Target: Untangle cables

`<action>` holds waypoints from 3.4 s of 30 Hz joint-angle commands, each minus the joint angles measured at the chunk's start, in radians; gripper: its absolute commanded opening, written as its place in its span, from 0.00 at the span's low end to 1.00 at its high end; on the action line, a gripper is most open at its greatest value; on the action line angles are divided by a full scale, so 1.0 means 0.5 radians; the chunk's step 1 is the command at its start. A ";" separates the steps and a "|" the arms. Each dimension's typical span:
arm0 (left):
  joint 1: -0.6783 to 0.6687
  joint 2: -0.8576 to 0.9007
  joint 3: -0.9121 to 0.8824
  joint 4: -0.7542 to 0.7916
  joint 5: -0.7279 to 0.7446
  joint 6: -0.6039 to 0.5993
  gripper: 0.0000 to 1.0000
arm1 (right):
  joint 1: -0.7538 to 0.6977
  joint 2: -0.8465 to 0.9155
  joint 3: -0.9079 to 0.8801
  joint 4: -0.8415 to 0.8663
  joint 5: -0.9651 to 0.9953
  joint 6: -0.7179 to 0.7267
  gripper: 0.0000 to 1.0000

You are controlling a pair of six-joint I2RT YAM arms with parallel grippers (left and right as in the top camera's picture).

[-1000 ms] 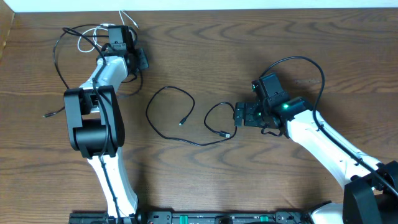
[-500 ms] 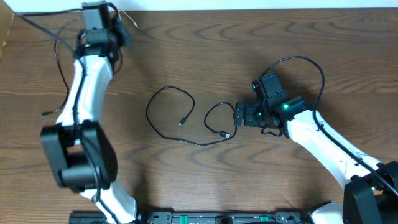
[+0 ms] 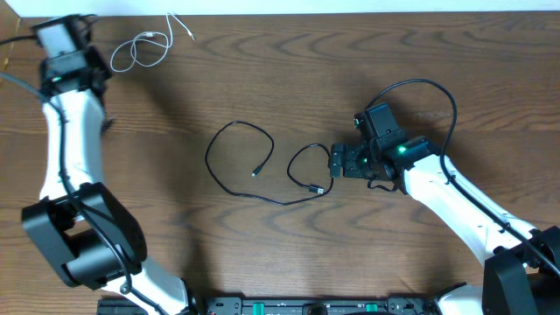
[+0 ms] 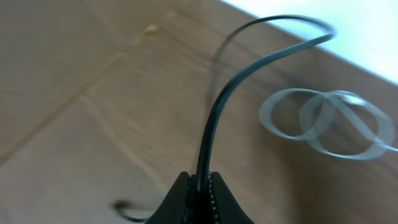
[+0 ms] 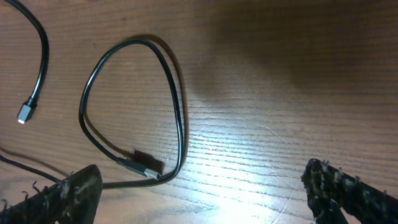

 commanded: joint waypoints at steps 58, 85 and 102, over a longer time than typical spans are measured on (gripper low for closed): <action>0.508 -0.042 0.015 -0.008 0.243 0.466 0.97 | 0.000 0.014 -0.001 0.072 0.004 0.029 0.99; 0.482 0.331 0.005 -0.690 1.211 0.455 0.81 | 0.000 0.014 -0.001 0.105 0.004 0.029 0.99; 0.481 0.427 -0.003 -1.051 0.747 0.559 0.63 | 0.000 0.014 -0.001 0.105 0.004 0.029 0.99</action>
